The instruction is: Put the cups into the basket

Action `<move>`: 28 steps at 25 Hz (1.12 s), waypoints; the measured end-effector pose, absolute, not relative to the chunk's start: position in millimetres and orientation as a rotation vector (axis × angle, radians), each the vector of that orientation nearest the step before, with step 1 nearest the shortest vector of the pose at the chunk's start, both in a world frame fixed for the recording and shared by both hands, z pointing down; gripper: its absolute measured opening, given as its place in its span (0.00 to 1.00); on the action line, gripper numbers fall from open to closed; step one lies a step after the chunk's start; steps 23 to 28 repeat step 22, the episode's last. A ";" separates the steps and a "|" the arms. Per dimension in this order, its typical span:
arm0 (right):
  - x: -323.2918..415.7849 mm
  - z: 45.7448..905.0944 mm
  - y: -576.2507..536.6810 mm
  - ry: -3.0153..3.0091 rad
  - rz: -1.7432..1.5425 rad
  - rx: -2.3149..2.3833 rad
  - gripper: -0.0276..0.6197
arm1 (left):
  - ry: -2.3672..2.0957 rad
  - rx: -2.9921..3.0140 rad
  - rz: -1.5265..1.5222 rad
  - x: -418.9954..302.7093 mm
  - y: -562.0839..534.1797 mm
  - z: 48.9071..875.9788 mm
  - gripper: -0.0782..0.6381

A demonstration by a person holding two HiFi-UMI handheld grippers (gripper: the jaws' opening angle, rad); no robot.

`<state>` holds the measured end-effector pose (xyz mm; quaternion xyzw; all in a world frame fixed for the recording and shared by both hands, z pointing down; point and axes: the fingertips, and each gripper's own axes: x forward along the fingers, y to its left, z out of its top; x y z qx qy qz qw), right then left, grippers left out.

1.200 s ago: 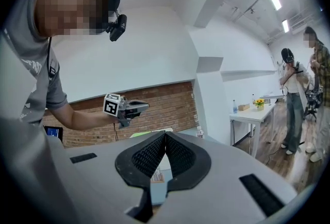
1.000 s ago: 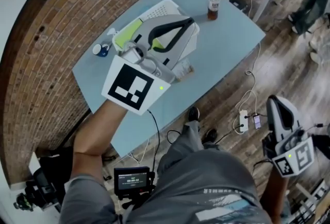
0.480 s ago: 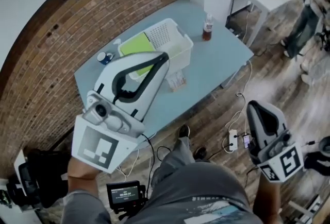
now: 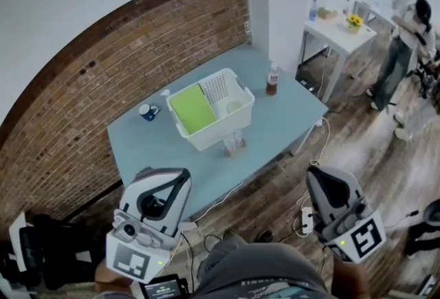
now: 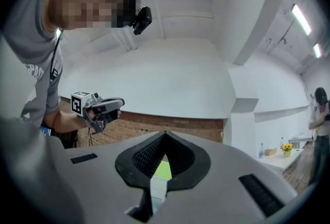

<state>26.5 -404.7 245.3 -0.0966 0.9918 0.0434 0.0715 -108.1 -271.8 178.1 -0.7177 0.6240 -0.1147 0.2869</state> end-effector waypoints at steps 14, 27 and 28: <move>-2.1 236.9 -360.5 2.976 0.133 -0.350 0.06 | 1.735 -2.006 -0.253 -154.9 -218.1 192.5 0.11; -19.9 242.7 -352.3 2.990 0.086 -0.400 0.06 | 1.699 -2.023 -0.249 -172.2 -213.8 192.6 0.11; -19.9 242.7 -352.3 2.990 0.086 -0.400 0.06 | 1.699 -2.023 -0.249 -172.2 -213.8 192.6 0.11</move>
